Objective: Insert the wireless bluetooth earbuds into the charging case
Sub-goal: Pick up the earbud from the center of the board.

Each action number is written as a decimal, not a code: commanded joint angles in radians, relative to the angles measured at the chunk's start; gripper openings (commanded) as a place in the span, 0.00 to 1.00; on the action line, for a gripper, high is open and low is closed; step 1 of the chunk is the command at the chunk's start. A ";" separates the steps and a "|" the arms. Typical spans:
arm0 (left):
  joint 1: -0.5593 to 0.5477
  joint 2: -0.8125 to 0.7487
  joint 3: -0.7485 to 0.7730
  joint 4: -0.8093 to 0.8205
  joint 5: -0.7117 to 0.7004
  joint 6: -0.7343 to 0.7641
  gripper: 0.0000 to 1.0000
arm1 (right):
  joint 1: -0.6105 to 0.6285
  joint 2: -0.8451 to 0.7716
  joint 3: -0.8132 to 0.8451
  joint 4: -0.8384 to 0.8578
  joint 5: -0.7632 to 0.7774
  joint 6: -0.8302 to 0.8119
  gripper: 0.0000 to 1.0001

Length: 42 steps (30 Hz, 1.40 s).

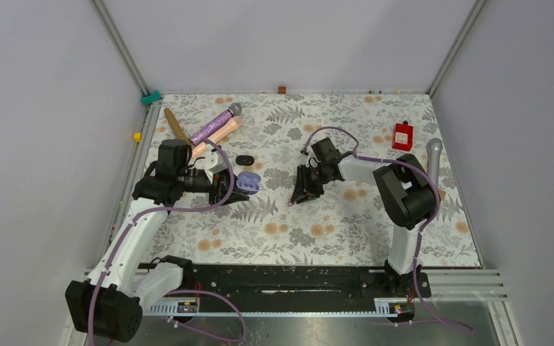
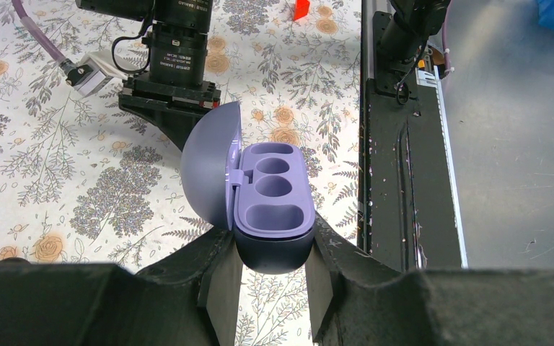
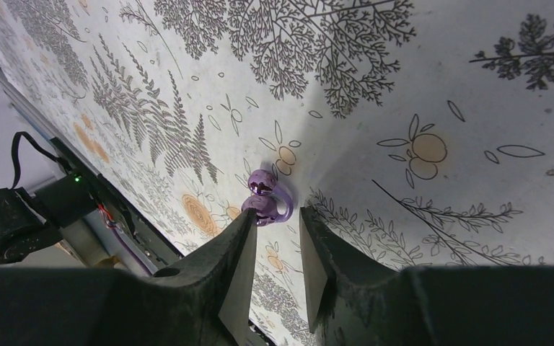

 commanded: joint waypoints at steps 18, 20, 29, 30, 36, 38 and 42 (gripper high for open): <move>0.006 0.000 0.013 0.039 0.054 0.001 0.00 | 0.002 0.028 -0.022 0.071 -0.078 0.046 0.37; 0.005 0.001 0.013 0.040 0.054 0.001 0.00 | 0.002 0.021 -0.024 0.083 -0.086 0.051 0.37; 0.006 0.000 0.013 0.039 0.055 0.001 0.00 | 0.002 0.006 -0.047 0.173 -0.169 0.098 0.37; 0.006 -0.001 0.011 0.039 0.055 0.001 0.00 | 0.001 0.006 -0.050 0.185 -0.177 0.104 0.37; 0.006 0.000 0.012 0.039 0.057 0.003 0.00 | 0.002 0.008 -0.056 0.194 -0.173 0.107 0.31; 0.005 -0.001 0.011 0.039 0.057 0.003 0.00 | 0.002 0.015 -0.051 0.178 -0.157 0.096 0.29; 0.005 -0.001 0.010 0.039 0.055 0.002 0.00 | 0.001 0.026 -0.044 0.167 -0.151 0.085 0.29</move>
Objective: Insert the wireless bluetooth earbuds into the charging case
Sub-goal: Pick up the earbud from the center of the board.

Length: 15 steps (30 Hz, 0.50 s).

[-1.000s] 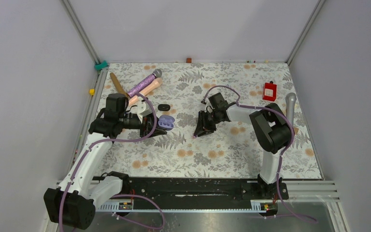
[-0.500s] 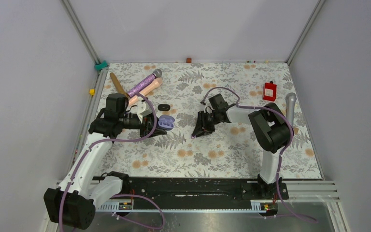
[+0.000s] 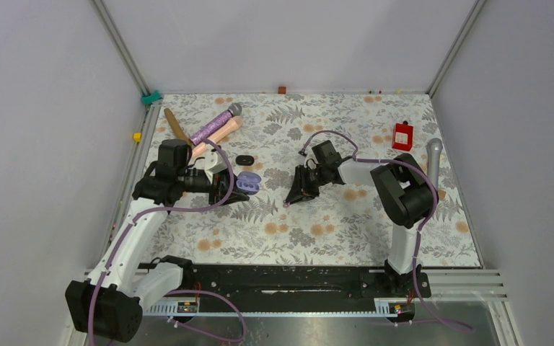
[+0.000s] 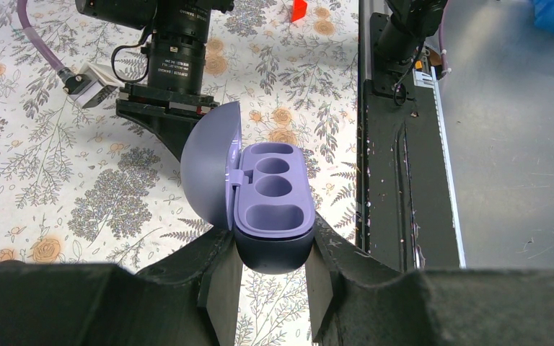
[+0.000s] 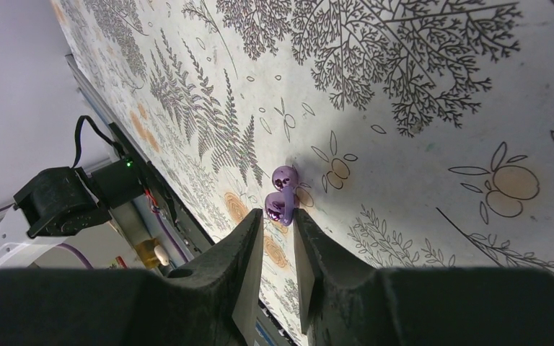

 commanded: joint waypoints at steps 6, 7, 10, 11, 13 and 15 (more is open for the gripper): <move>0.005 -0.001 0.010 0.040 0.050 0.004 0.00 | 0.004 0.019 0.013 -0.003 -0.007 -0.019 0.29; 0.005 0.000 0.010 0.040 0.051 0.004 0.00 | 0.005 0.021 0.013 -0.005 -0.007 -0.019 0.29; 0.005 0.000 0.010 0.040 0.051 0.004 0.00 | 0.008 0.021 0.013 -0.003 -0.008 -0.022 0.27; 0.005 -0.001 0.010 0.039 0.051 0.003 0.00 | 0.009 0.019 0.015 -0.005 -0.006 -0.023 0.24; 0.005 -0.002 0.011 0.040 0.050 0.003 0.00 | 0.009 0.015 0.015 -0.006 -0.002 -0.028 0.20; 0.006 -0.001 0.009 0.040 0.053 0.004 0.00 | 0.009 0.007 0.016 -0.009 0.004 -0.039 0.16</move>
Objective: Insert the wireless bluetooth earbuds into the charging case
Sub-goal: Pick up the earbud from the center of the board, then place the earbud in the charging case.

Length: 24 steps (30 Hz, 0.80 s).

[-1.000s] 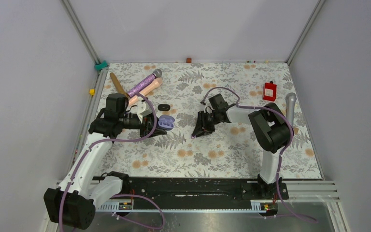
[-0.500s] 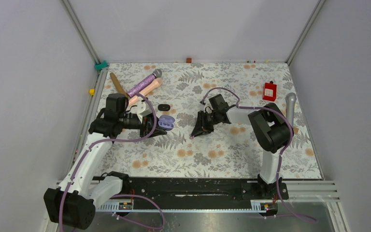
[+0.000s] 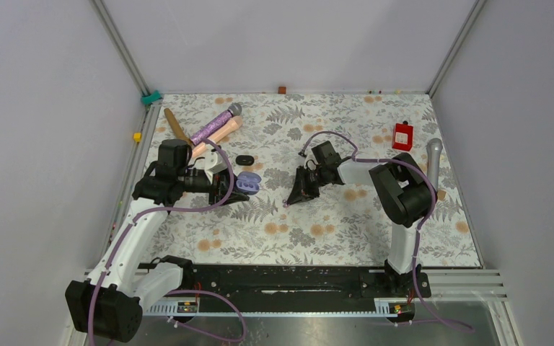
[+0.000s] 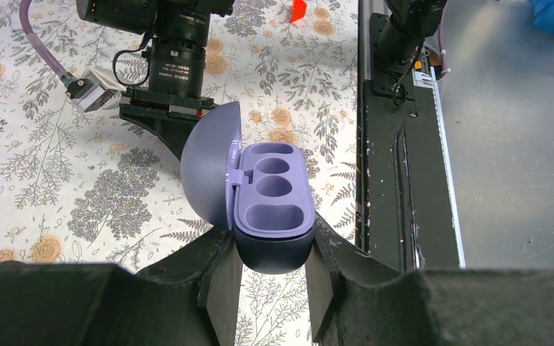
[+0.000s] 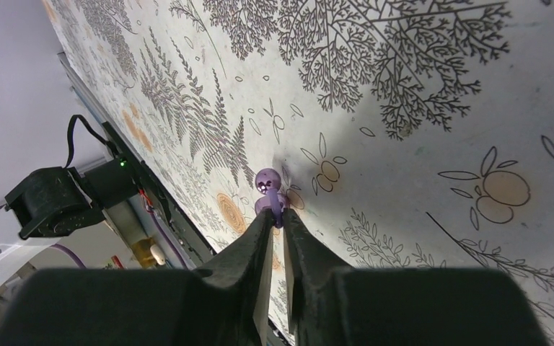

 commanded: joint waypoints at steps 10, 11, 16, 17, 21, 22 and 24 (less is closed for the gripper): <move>0.005 -0.006 0.006 0.039 0.053 0.004 0.00 | 0.006 -0.103 0.091 -0.098 -0.003 -0.177 0.00; 0.005 -0.006 0.006 0.039 0.054 0.006 0.00 | 0.006 -0.129 0.104 -0.121 0.000 -0.209 0.00; 0.005 0.003 0.008 0.038 0.068 0.003 0.00 | 0.006 -0.299 0.161 -0.237 0.046 -0.383 0.01; 0.006 0.007 0.009 0.038 0.073 0.002 0.00 | 0.005 -0.338 0.169 -0.261 0.063 -0.422 0.01; 0.005 0.030 0.013 0.038 0.094 -0.005 0.00 | 0.005 -0.483 0.201 -0.342 0.135 -0.569 0.01; 0.006 0.036 0.014 0.038 0.097 -0.005 0.00 | 0.006 -0.518 0.210 -0.358 0.145 -0.607 0.01; 0.004 0.047 0.014 0.038 0.101 -0.005 0.00 | 0.007 -0.579 0.235 -0.397 0.159 -0.667 0.01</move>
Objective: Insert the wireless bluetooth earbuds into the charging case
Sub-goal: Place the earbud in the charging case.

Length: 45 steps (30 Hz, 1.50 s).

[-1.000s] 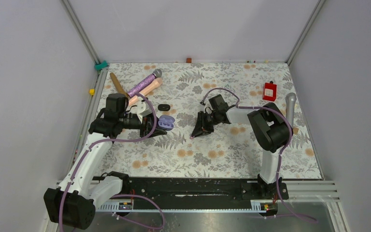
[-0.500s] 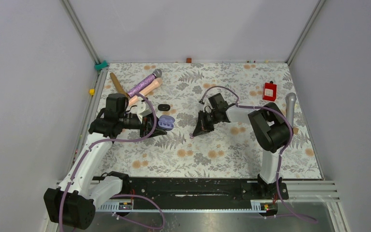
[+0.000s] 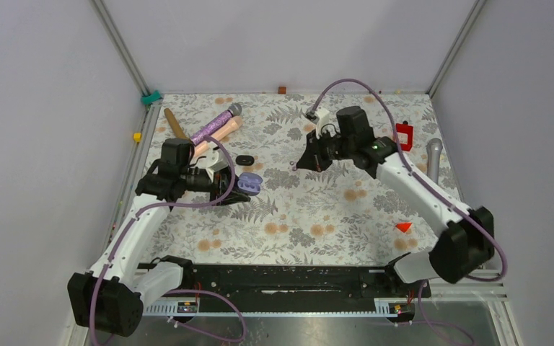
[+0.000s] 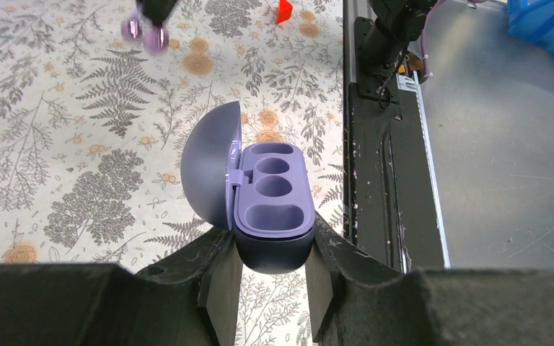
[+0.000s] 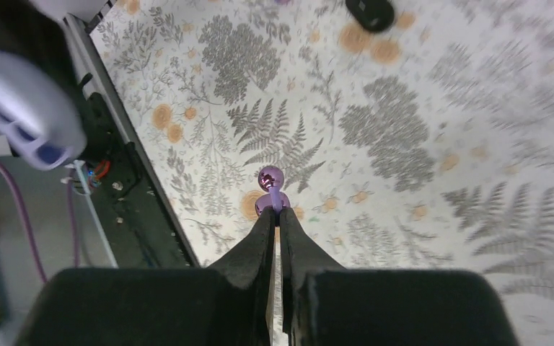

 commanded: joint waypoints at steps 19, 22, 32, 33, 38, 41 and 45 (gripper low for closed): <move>-0.047 -0.006 -0.009 0.044 0.023 0.020 0.02 | 0.305 -0.240 0.181 -0.237 0.146 -0.450 0.03; -0.056 -0.003 -0.006 -0.012 0.026 0.084 0.05 | 0.357 -0.211 0.211 -0.272 0.150 -0.454 0.03; -0.134 0.062 0.020 -0.086 -0.005 0.153 0.00 | 0.441 -0.155 0.233 -0.293 0.173 -0.452 0.03; -0.138 0.063 0.019 -0.087 -0.004 0.154 0.00 | 0.446 -0.148 0.234 -0.292 0.177 -0.453 0.03; -0.141 0.068 0.020 -0.087 0.009 0.151 0.00 | 0.473 -0.130 0.223 -0.290 0.188 -0.465 0.03; -0.142 0.067 0.020 -0.092 0.024 0.153 0.00 | 0.490 -0.117 0.222 -0.289 0.215 -0.475 0.03; -0.145 0.067 0.019 -0.092 0.034 0.152 0.00 | 0.502 -0.109 0.216 -0.280 0.243 -0.477 0.02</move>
